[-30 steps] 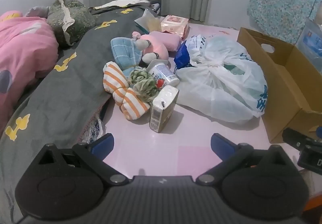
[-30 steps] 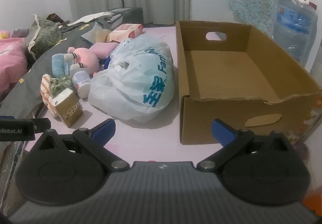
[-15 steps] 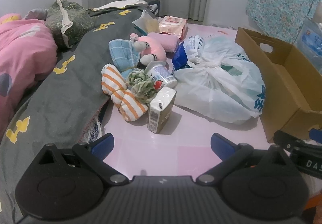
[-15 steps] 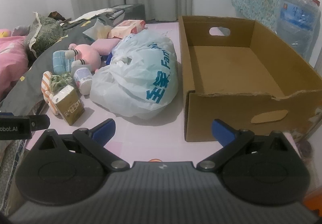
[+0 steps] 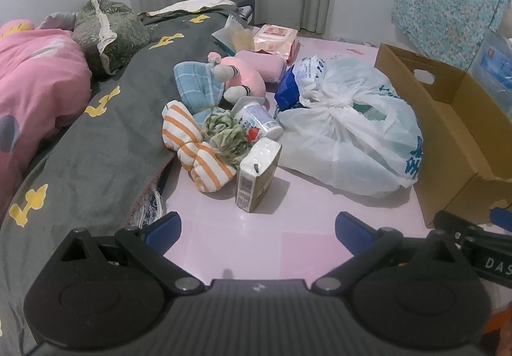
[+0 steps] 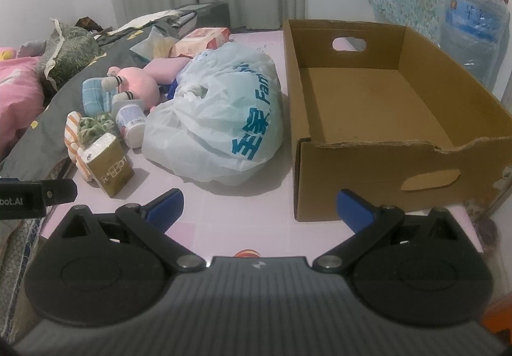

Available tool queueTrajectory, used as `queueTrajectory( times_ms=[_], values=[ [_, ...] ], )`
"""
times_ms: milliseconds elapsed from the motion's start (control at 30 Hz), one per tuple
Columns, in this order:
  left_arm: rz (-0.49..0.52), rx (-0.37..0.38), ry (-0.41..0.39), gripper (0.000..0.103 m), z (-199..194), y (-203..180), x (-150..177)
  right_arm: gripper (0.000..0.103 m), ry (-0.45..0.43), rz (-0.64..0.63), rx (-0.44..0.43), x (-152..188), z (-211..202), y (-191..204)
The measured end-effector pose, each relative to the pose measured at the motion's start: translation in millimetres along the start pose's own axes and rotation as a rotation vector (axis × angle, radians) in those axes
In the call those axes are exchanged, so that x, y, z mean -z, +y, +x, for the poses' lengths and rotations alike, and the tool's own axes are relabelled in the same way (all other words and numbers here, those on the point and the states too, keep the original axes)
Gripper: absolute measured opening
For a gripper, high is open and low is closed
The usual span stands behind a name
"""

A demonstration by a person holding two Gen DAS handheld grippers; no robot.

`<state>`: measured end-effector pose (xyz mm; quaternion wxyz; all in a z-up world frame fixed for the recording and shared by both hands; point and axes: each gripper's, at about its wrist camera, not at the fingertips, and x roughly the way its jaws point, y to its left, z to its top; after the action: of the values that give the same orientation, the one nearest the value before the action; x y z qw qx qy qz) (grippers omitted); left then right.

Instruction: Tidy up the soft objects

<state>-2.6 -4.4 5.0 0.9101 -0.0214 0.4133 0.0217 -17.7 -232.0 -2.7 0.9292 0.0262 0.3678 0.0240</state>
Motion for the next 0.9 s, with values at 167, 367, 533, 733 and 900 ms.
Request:
queueTrajectory(
  times_ms=[167,367,533,733,900],
  values=[
    [-0.003,-0.001,0.0,0.103,0.8,2.5,1.7,0.102,0.0,0.001,-0.001,0.9,-0.1,0.3],
    [-0.002,0.0,-0.001,0.103,0.7,2.8,1.6,0.102,0.002,0.003,-0.002,1.0,-0.2,0.2],
    [-0.004,-0.001,0.003,0.103,0.7,3.9,2.0,0.102,0.004,0.0,-0.001,1.4,0.2,1.3],
    [-0.002,-0.006,0.0,0.103,0.8,4.0,3.0,0.102,0.005,0.002,-0.001,1.9,0.5,1.5],
    [-0.002,-0.007,0.003,0.103,0.6,4.1,3.3,0.102,0.007,0.002,-0.001,2.0,0.9,1.5]
  ],
)
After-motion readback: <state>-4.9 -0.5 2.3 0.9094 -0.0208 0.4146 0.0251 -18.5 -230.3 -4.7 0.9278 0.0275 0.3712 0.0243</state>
